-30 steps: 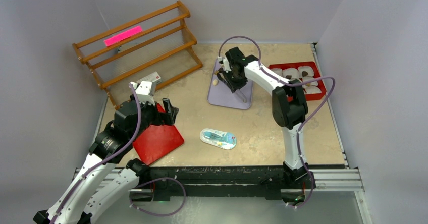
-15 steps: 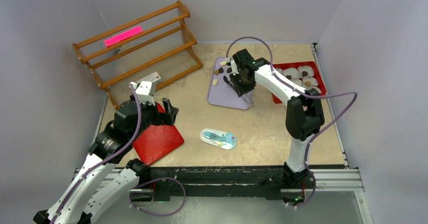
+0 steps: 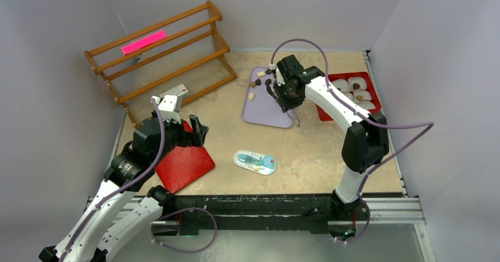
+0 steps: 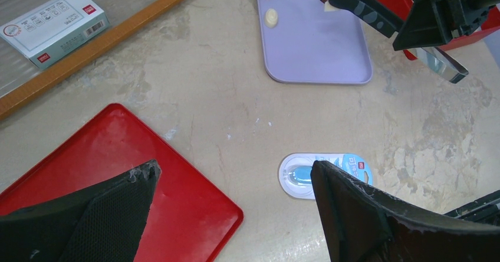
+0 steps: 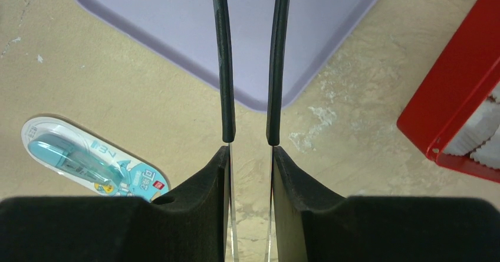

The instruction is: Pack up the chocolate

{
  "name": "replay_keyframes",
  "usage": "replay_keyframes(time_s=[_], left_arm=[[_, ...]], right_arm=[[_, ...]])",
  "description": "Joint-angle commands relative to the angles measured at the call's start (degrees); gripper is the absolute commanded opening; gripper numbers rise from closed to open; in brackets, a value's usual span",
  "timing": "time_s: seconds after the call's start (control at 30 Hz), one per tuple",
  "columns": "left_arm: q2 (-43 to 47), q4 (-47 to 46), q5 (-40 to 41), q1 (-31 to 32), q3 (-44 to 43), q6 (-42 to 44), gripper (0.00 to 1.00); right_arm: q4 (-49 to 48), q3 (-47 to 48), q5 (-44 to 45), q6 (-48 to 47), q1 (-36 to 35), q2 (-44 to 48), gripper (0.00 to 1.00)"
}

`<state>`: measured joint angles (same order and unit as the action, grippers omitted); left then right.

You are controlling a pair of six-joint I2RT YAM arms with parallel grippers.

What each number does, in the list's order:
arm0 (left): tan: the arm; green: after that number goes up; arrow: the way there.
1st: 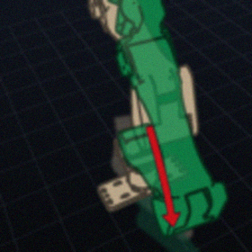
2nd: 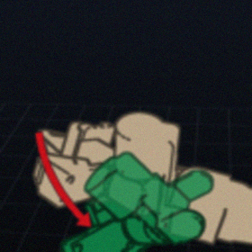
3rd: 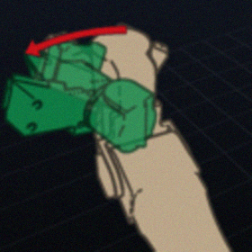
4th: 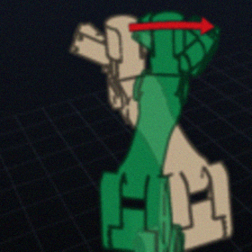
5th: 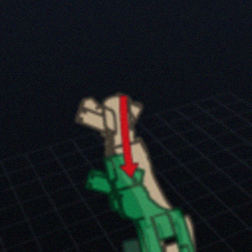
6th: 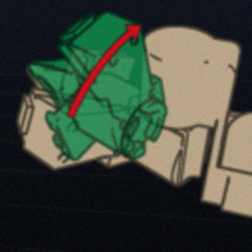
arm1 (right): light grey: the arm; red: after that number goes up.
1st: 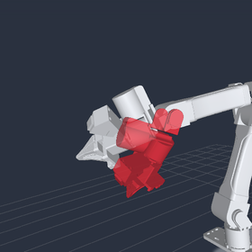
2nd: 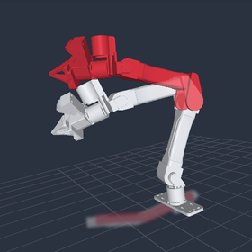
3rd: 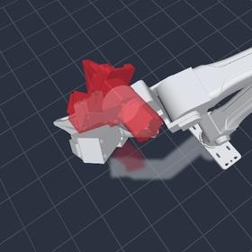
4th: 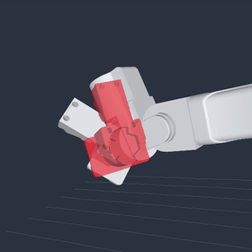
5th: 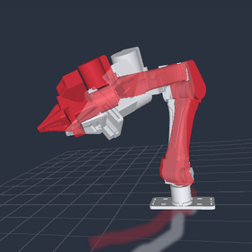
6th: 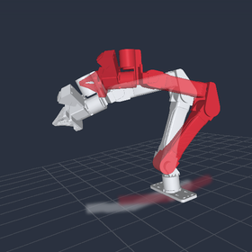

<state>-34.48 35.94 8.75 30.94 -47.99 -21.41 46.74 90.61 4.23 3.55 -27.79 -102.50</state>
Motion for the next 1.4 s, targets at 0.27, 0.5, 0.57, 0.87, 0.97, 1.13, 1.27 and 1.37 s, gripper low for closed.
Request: replay_keyframes(time_s=[0.27, 0.5, 0.57, 0.87, 0.97, 1.13, 1.27, 1.37], left_arm=[[0.5, -0.5, -1.1, 0.4, -1.1, 0.3, 1.0], [0.2, -0.6, -2.0, 0.3, -1.1, 0.3, 1.0], [0.2, -0.7, -2.1, 0.3, -1.1, 0.3, 1.0], [0.1, -0.7, -2.4, 0.3, -1.0, 0.4, 1.0], [0.1, -0.7, -2.4, 0.3, -1.0, 0.4, 1.0], [0.1, -0.7, -2.3, 0.3, -1.0, 0.4, 1.0], [0.2, -0.6, -1.9, 0.3, -1.1, 0.4, 1.0], [0.1, -0.6, -1.9, 0.3, -1.0, 0.3, 1.0]], right_arm=[[6.3, -4.5, 6.5, 5.8, 5.5, 13.3, 0.25], [9.7, -8.7, 7.7, 7.5, 12.2, 19.0, 0.25], [10.3, -9.8, 7.6, 7.3, 14.4, 20.3, 0.25], [8.7, -15.8, 5.8, 6.0, 22.3, 22.9, 0.25], [8.4, -16.8, 5.3, 5.8, 24.0, 22.2, 0.25], [6.2, -17.7, 3.9, 5.0, 25.1, 21.1, 0.26], [4.7, -18.1, 3.2, 4.6, 26.2, 19.5, 0.28], [3.8, -18.2, 2.8, 4.5, 26.6, 17.9, 0.29]])
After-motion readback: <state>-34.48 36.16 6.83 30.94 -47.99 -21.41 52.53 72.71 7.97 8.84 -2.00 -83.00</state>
